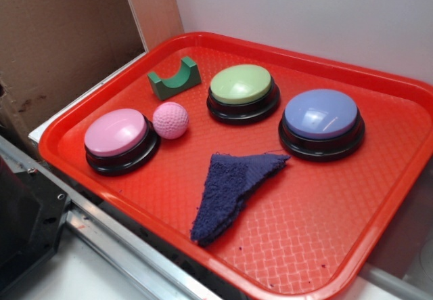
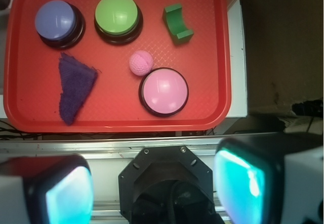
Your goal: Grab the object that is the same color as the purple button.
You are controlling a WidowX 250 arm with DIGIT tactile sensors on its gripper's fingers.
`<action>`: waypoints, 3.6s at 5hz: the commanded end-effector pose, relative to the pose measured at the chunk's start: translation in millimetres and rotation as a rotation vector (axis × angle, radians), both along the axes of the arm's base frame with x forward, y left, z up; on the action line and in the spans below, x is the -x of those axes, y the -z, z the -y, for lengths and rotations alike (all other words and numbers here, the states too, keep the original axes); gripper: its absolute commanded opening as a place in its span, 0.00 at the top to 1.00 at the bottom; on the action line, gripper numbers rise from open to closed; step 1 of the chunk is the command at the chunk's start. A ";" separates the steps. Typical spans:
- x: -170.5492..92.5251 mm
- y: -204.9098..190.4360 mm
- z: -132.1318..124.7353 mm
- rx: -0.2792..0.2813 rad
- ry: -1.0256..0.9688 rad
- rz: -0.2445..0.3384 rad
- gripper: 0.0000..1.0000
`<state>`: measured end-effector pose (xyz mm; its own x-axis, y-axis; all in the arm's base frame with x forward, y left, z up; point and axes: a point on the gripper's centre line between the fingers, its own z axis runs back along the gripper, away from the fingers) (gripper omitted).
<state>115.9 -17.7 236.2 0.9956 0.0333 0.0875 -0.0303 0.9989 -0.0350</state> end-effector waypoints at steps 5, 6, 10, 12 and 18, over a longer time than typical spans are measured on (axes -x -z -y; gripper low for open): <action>-51.6 48.3 36.1 0.084 -0.089 0.119 0.00; -68.8 70.6 57.5 0.129 -0.087 0.128 0.00; -76.1 175.0 114.1 0.099 -0.101 -0.013 0.00; -66.2 203.6 134.9 0.110 -0.093 -0.030 0.00; -64.4 199.1 129.2 0.104 -0.163 -0.067 1.00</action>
